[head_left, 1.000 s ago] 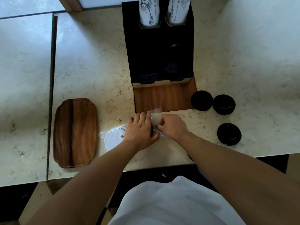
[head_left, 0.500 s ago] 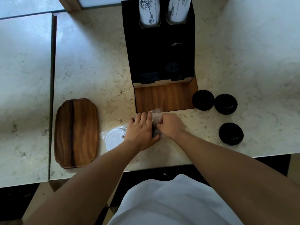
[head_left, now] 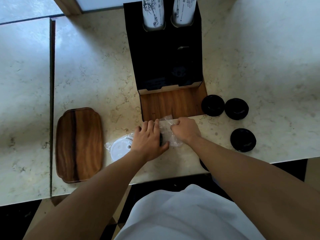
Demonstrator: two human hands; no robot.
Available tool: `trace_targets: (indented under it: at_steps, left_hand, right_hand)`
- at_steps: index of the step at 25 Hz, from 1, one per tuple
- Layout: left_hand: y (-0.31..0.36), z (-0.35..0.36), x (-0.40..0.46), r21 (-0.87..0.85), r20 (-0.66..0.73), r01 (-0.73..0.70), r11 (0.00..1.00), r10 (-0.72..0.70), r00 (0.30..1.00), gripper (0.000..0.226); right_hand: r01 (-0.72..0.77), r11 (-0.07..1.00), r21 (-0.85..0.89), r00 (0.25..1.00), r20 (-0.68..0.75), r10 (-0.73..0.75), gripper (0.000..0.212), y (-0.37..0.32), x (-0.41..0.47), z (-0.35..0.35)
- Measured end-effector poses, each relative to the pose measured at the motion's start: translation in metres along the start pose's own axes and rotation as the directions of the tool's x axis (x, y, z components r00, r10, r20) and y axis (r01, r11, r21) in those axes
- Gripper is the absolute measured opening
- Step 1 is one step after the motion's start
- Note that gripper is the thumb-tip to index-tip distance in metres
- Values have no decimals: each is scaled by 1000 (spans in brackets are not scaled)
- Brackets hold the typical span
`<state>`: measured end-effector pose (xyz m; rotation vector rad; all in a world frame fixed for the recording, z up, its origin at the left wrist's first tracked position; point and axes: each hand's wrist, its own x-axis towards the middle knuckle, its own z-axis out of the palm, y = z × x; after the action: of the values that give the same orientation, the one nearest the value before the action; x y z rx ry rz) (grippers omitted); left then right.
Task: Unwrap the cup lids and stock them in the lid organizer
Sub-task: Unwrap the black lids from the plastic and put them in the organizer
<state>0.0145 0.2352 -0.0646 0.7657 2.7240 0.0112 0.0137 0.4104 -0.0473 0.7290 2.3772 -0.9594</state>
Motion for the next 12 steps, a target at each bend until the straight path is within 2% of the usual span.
trace_targets:
  at_steps: [4, 7, 12]
  left_hand:
    - [1, 0, 0, -6, -2, 15, 1000, -15, 1000, 95]
    - [1, 0, 0, -13, -5, 14, 1000, -14, 1000, 96]
    - [1, 0, 0, -21, -6, 16, 1000, -16, 1000, 97]
  right_hand:
    - [-67, 997, 26, 997, 25, 67, 15, 15, 4, -14]
    - [-114, 991, 67, 993, -6, 115, 19, 27, 8, -26]
    - [-73, 993, 92, 995, -66, 79, 25, 42, 12, -39]
